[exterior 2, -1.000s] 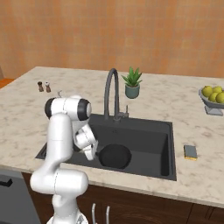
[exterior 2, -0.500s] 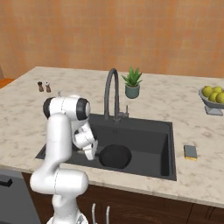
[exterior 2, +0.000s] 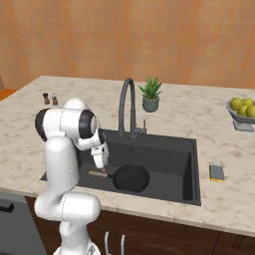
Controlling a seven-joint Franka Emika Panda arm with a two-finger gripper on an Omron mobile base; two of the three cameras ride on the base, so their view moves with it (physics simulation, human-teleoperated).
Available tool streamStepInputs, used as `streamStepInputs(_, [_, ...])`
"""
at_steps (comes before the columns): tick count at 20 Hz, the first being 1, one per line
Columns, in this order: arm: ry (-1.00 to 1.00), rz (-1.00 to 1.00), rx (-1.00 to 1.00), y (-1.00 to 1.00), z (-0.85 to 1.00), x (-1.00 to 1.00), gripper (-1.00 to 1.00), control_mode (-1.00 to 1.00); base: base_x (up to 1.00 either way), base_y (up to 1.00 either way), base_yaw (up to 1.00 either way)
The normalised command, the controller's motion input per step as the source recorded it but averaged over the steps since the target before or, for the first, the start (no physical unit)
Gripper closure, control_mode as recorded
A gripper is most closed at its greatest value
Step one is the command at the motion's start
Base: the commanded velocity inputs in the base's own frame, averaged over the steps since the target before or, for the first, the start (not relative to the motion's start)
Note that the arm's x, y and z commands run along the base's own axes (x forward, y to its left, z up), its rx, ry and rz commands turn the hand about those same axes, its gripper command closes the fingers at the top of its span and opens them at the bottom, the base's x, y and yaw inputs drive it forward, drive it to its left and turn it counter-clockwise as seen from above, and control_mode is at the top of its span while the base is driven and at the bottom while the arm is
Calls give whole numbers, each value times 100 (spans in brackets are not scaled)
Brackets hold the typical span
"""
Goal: Pick the pan and sponge and place them into the sink. Then turn on the water.
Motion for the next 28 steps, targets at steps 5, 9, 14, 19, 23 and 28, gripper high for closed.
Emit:
streamStepInputs(5, [6, 5, -1, -3, 100, -72, -100, -100, 0, 0, 0])
streamStepInputs(9, [6, 10, -6, -8, 100, -76, -100, -100, 0, 0, 0])
streamStepInputs(14, [6, 11, -4, -8, 100, -81, -100, -100, 0, 0, 0])
streamStepInputs(19, [15, 17, 0, -2, 100, -50, -100, -100, 0, 0, 0])
streamStepInputs(23, [4, 9, 13, -1, 100, -33, -100, -100, 0, 0, 0])
streamStepInputs(28, [0, 2, 33, -15, 22, -1, -100, -100, 0, 0, 0])
